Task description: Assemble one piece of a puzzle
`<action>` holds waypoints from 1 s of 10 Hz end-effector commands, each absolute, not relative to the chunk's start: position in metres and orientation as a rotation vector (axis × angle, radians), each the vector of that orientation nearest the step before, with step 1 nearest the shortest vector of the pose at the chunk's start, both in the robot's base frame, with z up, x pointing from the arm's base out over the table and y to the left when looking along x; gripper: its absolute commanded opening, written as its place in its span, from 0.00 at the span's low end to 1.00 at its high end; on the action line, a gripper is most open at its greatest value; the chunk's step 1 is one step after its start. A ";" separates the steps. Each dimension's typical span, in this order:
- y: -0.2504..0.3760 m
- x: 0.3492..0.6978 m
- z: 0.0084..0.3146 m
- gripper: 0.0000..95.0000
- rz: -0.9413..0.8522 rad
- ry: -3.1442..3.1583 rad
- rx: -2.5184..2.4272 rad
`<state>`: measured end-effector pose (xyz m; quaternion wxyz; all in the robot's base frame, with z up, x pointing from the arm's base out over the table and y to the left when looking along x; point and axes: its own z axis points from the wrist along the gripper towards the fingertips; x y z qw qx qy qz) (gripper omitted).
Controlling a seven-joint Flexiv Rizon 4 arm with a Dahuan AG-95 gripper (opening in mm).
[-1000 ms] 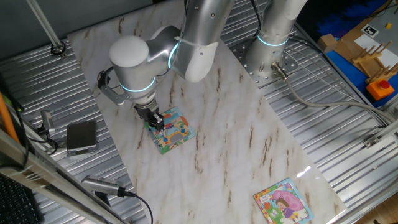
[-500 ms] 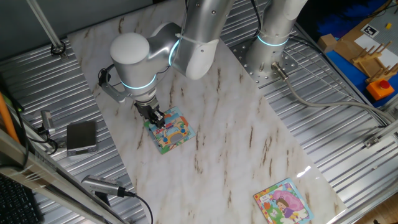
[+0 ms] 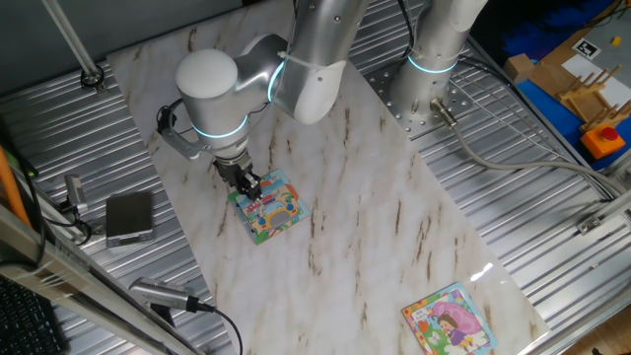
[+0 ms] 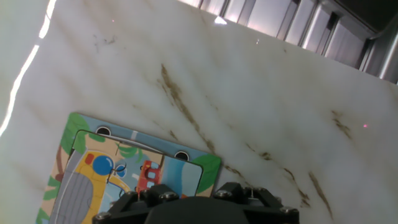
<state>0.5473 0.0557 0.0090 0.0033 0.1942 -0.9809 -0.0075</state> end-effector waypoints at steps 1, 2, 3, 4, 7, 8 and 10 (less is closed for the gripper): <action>0.057 0.548 0.008 0.60 -0.030 -3.077 0.599; 0.057 0.548 0.008 0.60 -0.032 -3.078 0.599; 0.057 0.548 0.008 0.60 -0.034 -3.078 0.598; 0.057 0.548 0.008 0.60 -0.037 -3.078 0.598; 0.057 0.548 0.008 0.60 -0.045 -3.080 0.598; 0.057 0.548 0.008 0.60 -0.047 -3.080 0.596; 0.058 0.548 0.008 0.60 -0.051 -3.081 0.595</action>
